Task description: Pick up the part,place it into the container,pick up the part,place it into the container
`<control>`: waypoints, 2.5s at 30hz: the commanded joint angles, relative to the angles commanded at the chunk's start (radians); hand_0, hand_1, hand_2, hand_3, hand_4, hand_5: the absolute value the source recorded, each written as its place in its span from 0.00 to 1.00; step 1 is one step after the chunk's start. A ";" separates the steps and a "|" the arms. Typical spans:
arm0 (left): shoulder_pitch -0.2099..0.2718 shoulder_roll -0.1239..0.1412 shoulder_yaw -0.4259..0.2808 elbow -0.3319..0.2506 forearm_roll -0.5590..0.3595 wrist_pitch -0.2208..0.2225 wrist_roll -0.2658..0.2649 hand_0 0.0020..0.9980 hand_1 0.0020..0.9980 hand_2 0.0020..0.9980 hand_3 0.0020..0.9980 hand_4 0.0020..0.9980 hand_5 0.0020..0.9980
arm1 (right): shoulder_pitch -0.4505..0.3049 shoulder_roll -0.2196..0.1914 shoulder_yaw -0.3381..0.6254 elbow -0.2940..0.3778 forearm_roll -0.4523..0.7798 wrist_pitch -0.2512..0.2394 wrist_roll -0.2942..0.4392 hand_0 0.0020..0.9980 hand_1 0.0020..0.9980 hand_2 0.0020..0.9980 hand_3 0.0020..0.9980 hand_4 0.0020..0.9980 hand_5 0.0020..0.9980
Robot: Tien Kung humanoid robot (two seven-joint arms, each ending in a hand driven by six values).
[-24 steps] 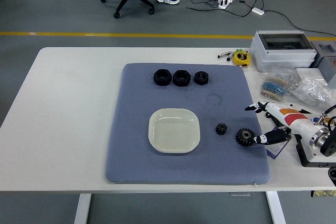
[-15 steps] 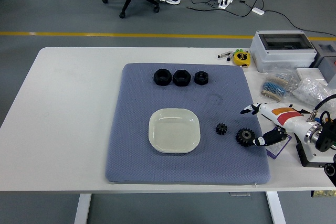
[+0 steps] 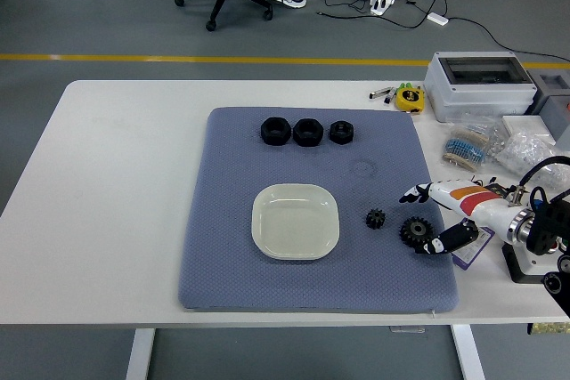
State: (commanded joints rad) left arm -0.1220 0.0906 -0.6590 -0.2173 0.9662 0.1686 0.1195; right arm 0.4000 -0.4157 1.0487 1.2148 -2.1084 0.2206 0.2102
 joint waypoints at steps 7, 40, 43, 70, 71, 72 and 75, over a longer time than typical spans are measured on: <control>-0.001 0.001 -0.004 -0.001 0.016 -0.002 0.007 0.71 0.70 0.71 0.56 0.67 0.61 | 0.020 0.005 -0.040 -0.040 0.017 0.000 0.005 0.63 0.64 0.68 0.64 0.90 0.25; -0.004 0.000 -0.018 -0.003 0.047 -0.005 0.018 0.70 0.69 0.69 0.56 0.64 0.59 | 0.043 -0.003 -0.065 -0.081 0.021 -0.017 0.033 0.19 0.36 0.45 0.48 0.23 0.00; -0.002 -0.001 -0.021 -0.003 0.052 -0.005 0.019 0.70 0.68 0.68 0.56 0.64 0.59 | 0.041 -0.004 -0.070 -0.074 0.027 -0.029 0.033 0.09 0.26 0.37 0.44 0.39 0.00; 0.003 0.005 -0.021 -0.001 0.050 -0.003 0.021 0.70 0.68 0.68 0.56 0.64 0.59 | 0.073 -0.014 -0.112 0.093 0.106 -0.096 0.027 0.04 0.12 0.26 0.38 0.25 0.03; 0.003 0.005 -0.019 -0.001 0.048 -0.003 0.020 0.70 0.68 0.68 0.56 0.64 0.59 | 0.080 -0.010 -0.117 0.099 0.108 -0.098 0.027 0.04 0.12 0.26 0.38 0.25 0.03; 0.002 0.006 -0.018 -0.001 0.046 -0.003 0.020 0.70 0.68 0.68 0.56 0.64 0.59 | 0.090 -0.005 -0.124 0.105 0.111 -0.100 0.027 0.04 0.11 0.25 0.38 0.25 0.04; 0.001 0.007 -0.020 -0.001 0.048 -0.003 0.020 0.70 0.68 0.68 0.56 0.64 0.59 | 0.123 0.013 -0.155 0.112 0.122 -0.106 0.027 0.04 0.11 0.25 0.38 0.25 0.04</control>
State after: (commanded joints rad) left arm -0.1209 0.0975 -0.6790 -0.2179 1.0147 0.1656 0.1399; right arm 0.5227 -0.4030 0.8941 1.3268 -1.9863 0.1143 0.2368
